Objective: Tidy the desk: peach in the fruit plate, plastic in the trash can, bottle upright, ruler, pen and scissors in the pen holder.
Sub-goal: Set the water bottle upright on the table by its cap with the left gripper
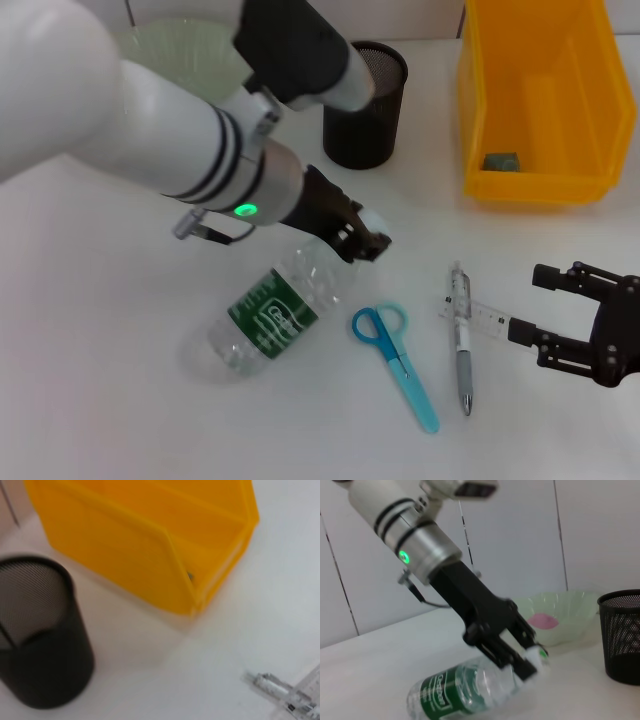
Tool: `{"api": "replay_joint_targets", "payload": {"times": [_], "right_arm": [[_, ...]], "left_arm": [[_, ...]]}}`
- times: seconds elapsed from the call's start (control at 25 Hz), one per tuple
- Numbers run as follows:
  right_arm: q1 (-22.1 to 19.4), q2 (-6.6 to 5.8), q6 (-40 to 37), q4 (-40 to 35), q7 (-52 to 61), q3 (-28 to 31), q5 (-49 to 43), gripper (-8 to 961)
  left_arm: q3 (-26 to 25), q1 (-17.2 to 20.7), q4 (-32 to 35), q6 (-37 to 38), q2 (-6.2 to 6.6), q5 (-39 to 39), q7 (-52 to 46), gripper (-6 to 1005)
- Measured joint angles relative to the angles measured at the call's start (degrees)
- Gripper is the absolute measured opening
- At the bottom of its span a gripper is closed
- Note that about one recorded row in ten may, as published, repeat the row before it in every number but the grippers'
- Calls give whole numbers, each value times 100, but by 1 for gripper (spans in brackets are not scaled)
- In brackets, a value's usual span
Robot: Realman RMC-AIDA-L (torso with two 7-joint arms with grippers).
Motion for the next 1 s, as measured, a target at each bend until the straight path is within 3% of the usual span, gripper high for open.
{"api": "replay_joint_targets", "payload": {"times": [0.12,0.32,1.0], "right_arm": [[11,0,-1,-7,52,-6,-1,755],[24,0,-3,-47,85,-30,-4,755],[35,1,-13,-144,129,-43,-9,755]], "left_arm": [[-454,547,890,346,4,86,300,458],[-974,1065,1490,617,14,86,604,456],[-1718,1906,2330,753,15,52,941,450]]}}
